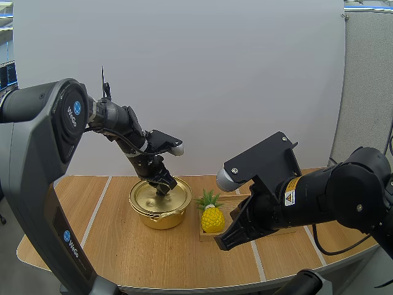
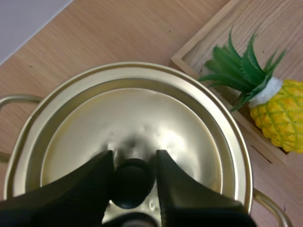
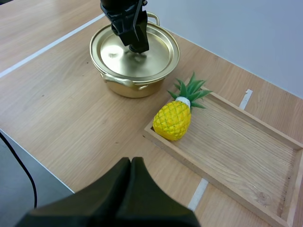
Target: Open the pot, put the grape inside, and close it
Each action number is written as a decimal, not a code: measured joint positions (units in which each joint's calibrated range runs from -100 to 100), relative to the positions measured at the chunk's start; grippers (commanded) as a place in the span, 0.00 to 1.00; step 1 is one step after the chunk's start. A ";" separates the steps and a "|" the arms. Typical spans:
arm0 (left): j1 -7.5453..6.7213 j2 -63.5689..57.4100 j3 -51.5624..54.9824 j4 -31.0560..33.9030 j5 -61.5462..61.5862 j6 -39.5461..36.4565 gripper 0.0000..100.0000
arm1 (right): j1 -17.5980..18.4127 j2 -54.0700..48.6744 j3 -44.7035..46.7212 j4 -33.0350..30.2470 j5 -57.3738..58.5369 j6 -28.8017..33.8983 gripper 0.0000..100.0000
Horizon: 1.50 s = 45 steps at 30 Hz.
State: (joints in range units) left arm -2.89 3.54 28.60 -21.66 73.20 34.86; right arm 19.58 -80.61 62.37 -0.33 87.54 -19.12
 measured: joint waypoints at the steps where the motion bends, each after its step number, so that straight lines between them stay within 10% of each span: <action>1: 0.00 0.00 0.00 -0.13 1.76 0.25 1.00 | 0.00 0.00 0.00 0.00 0.00 0.00 0.00; 19: 0.00 -11.37 0.00 1.24 9.47 -0.04 1.00 | 0.00 0.00 0.00 0.00 0.00 0.00 0.00; 45: 0.00 -62.05 0.68 1.68 26.56 -10.84 1.00 | -1.08 0.00 0.00 -0.46 0.00 0.00 0.00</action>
State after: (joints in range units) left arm -2.89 -58.51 29.28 -19.98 99.77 24.02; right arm 18.50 -80.61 62.37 -0.79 87.54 -19.12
